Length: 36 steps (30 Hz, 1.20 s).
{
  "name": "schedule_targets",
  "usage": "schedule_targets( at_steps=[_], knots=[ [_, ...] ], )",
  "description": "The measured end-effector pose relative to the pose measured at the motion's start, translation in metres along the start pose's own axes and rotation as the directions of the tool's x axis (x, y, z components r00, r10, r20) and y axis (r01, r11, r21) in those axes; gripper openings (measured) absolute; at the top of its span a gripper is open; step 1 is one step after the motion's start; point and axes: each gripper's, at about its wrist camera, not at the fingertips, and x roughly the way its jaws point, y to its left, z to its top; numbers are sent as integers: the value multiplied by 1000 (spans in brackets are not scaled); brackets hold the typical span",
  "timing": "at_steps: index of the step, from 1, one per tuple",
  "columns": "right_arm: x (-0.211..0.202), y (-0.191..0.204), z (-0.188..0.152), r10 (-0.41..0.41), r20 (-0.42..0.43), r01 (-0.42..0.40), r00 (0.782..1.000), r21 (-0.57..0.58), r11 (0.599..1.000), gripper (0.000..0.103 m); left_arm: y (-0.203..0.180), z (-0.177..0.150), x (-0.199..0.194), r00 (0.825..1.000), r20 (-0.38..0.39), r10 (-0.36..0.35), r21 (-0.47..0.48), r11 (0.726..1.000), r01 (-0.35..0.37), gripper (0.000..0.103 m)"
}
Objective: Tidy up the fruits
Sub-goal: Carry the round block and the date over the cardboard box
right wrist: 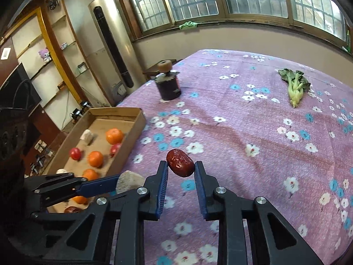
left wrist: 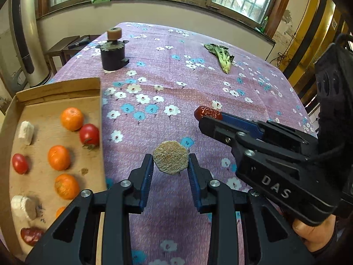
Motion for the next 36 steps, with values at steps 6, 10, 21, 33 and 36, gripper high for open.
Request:
schedule_targets(
  at_steps=[6, 10, 21, 33, 36],
  knots=[
    [-14, 27, -10, 48, 17, -48, 999, -19, 999, 24, 14, -16, -22, 1000, 19, 24, -8, 1000, -24, 29],
    [-21, 42, -13, 65, 25, -64, 998, -34, 997, 23, 25, -24, -33, 999, 25, 37, -22, 999, -36, 29],
    [-38, 75, -20, 88, 46, -85, 995, -74, 994, 22, 60, -50, -70, 995, 63, 73, -62, 996, -69, 29],
    [-41, 107, -32, 128, 39, -123, 991, -102, 987, 22, 98, -71, -94, 990, 75, 118, -114, 987, -109, 29],
    [-41, 114, -34, 142, 37, -137, 989, -110, 984, 22, 104, -74, -98, 989, 76, 129, -125, 985, -118, 29]
  ],
)
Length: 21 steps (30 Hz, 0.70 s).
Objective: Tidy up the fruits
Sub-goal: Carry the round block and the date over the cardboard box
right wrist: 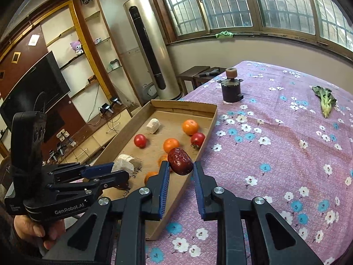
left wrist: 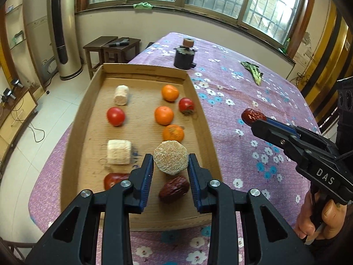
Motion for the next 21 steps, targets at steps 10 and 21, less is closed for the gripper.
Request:
schedule_targets(
  at_steps=[10, 21],
  knots=[
    [10, 15, 1, 42, -10, -42, 999, -15, 999, 22, 20, -2, -11, 999, 17, 31, -33, 999, -30, 29],
    [34, 34, 7, 76, -42, -78, 996, -38, 996, 22, 49, 2, -15, 998, 27, 63, -85, 995, -60, 29]
  ],
)
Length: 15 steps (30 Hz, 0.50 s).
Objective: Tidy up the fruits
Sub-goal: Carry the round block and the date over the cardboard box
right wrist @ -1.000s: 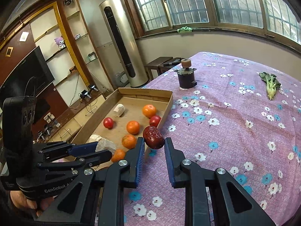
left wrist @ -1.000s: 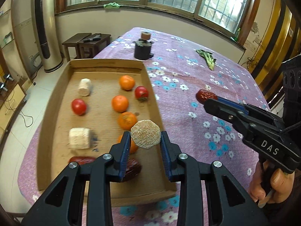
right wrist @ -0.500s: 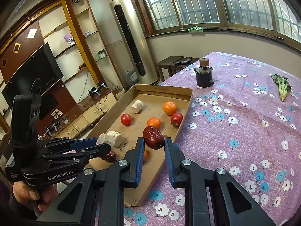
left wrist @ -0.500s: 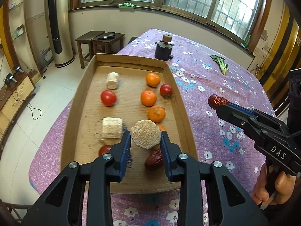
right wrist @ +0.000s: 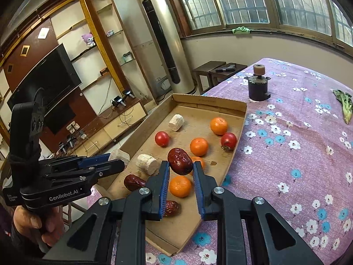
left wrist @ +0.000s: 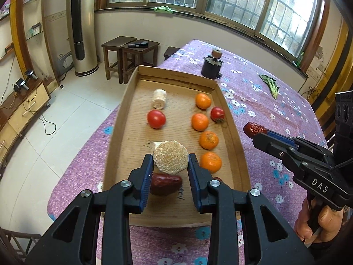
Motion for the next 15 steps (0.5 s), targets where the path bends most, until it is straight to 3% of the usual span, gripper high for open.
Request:
schedule_targets(
  at_steps=[15],
  knots=[
    [24, -13, 15, -13, -20, 14, 1000, 25, 1000, 22, 25, 19, 18, 1000, -12, -9, -33, 999, 9, 29]
  ],
)
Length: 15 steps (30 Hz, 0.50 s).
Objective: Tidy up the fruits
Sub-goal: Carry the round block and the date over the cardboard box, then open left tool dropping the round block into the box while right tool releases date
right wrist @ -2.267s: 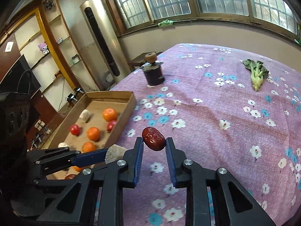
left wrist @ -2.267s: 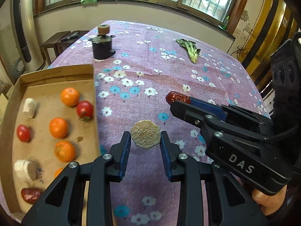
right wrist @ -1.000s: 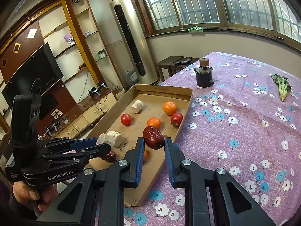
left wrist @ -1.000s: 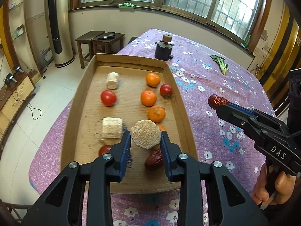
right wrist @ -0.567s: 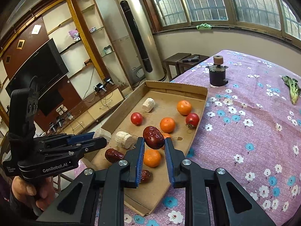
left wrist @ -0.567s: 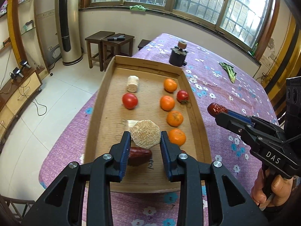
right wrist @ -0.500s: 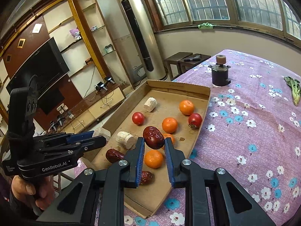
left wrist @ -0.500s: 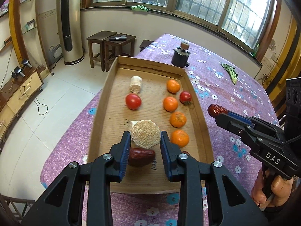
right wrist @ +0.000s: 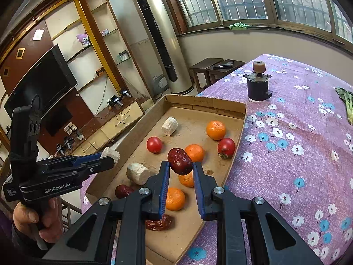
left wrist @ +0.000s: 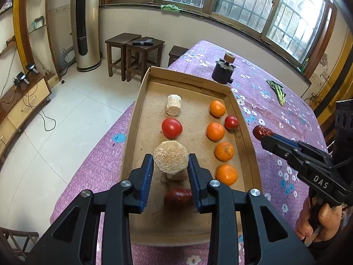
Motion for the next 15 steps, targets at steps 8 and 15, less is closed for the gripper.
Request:
schedule_targets(
  at_steps=[8, 15],
  knots=[
    [30, -9, 15, -2, -28, 3, 1000, 15, 1000, 22, -4, 22, 21, 1000, -18, -5, 18, 1000, 6, 29],
    [61, -13, 26, -5, -63, 6, 998, 18, 1000, 22, -16, 24, 39, 998, -53, -22, 41, 999, 24, 29]
  ],
)
